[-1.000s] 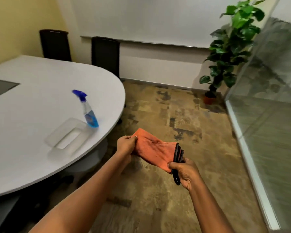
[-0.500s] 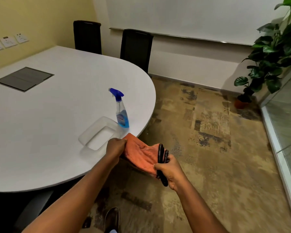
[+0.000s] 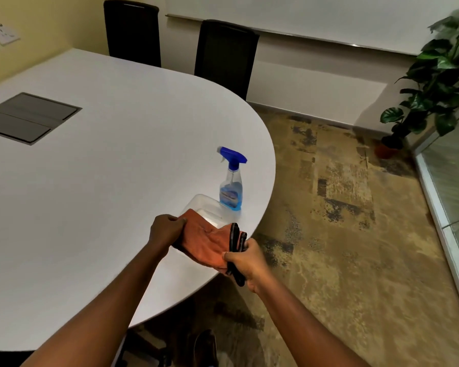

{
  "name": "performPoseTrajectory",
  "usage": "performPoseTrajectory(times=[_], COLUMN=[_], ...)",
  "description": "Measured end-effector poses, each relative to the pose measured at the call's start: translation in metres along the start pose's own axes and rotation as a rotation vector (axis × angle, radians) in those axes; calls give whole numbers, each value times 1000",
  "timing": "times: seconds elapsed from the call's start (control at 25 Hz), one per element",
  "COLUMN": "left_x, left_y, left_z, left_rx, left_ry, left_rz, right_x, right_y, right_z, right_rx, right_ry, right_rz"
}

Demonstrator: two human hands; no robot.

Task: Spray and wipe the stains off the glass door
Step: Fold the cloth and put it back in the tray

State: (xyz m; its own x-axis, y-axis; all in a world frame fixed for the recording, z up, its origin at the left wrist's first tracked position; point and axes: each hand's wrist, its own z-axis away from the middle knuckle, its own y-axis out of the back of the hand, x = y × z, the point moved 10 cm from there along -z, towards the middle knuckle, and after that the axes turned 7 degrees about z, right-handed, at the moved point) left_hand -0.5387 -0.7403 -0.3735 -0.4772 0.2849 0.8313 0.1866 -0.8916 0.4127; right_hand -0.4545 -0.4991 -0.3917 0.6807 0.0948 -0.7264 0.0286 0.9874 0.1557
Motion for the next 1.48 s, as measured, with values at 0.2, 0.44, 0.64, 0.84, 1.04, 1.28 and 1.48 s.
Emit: performPoseTrajectory(times=[0.2,0.44,0.64,0.84,1.04,1.28,1.48], left_x=[-8,-15,-17,-21,-21,-26,-23], left_y=[-1,-2,-13,-20,-21,-22,-25], left_z=[-30,-54,-62,-68,-67,-65,-64], left_rx=[-134,-111,-139,-145,-144,-146,-117], left_ry=[38,-18,-116,-190,-219,-191,-198], left_rz=[-116,-289,-362,-392,-400,-418,-548], right_x=[-6,-17,-22,-16,-13,-10,-6], right_y=[-24,-49,-68,-71,-70,-69,-72], right_z=[-25,-44,-56,-62,-68,-83,-92], right_rx=[105,147,171,182,183,163,104], right_ry=[-5,-9,7,-34,-27,6,15], right_rz=[150,314,412,384,497,579,657])
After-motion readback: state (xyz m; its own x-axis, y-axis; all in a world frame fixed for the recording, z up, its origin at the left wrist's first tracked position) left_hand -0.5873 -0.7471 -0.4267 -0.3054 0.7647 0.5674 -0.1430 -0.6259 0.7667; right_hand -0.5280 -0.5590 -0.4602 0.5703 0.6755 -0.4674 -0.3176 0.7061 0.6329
